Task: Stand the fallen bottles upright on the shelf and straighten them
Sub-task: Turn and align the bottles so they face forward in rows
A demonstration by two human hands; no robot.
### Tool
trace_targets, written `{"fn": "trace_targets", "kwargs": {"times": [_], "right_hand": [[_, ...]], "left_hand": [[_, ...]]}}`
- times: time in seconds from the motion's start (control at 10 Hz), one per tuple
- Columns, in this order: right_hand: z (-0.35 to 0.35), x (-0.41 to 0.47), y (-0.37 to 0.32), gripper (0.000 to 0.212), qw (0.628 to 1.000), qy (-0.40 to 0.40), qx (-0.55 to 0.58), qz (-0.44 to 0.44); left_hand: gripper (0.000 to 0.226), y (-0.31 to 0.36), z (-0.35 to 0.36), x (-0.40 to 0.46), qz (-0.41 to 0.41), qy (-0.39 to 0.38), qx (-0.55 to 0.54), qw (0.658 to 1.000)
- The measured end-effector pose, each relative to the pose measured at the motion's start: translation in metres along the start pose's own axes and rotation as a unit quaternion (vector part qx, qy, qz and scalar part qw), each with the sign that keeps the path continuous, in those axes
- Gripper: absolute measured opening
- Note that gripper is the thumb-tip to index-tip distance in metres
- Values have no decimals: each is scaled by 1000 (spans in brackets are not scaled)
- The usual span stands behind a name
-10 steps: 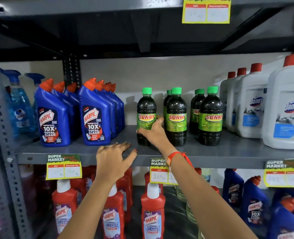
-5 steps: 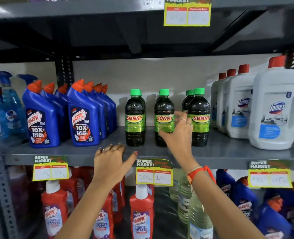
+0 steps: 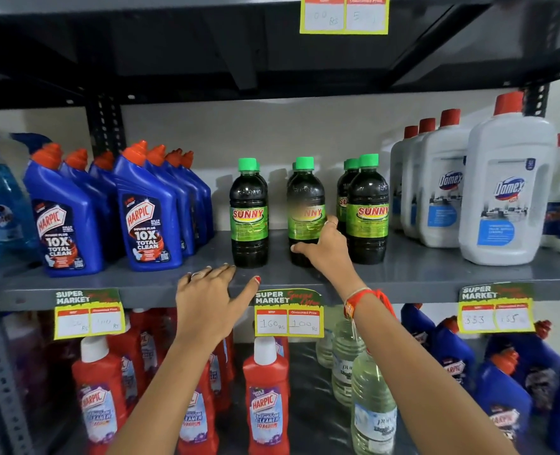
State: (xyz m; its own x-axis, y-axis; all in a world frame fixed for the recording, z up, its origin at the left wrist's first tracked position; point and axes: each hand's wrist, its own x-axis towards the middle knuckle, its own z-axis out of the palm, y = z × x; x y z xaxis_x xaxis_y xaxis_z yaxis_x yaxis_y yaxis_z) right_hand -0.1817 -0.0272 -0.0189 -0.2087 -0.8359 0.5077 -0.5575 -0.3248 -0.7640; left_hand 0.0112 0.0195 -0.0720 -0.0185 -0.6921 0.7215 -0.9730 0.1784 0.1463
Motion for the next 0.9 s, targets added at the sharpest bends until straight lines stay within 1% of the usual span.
{"fn": "trace_targets", "kwargs": {"times": [0.2, 0.4, 0.5, 0.6, 0.7, 0.8, 0.9], "right_hand": [[1, 0, 1, 70, 1000, 14, -6, 5], [1, -3, 1, 75, 999, 17, -31, -9], [-6, -9, -1, 80, 996, 71, -26, -37], [-21, -15, 0, 71, 989, 136, 3, -53], [-42, -12, 7, 59, 974, 220, -1, -45], [-60, -1, 23, 76, 965, 261, -31, -20], [-70, 10, 38, 99, 978, 197, -64, 39]], "left_hand": [[73, 0, 0, 0, 1, -1, -6, 1000], [72, 0, 0, 0, 7, 4, -7, 1000], [73, -1, 0, -1, 8, 6, -7, 1000], [77, -1, -2, 0, 5, 3, -15, 1000], [78, 3, -7, 0, -11, 1, -38, 999], [72, 23, -9, -6, 12, 10, -33, 999], [67, 53, -7, -9, 47, 12, -52, 998]]}}
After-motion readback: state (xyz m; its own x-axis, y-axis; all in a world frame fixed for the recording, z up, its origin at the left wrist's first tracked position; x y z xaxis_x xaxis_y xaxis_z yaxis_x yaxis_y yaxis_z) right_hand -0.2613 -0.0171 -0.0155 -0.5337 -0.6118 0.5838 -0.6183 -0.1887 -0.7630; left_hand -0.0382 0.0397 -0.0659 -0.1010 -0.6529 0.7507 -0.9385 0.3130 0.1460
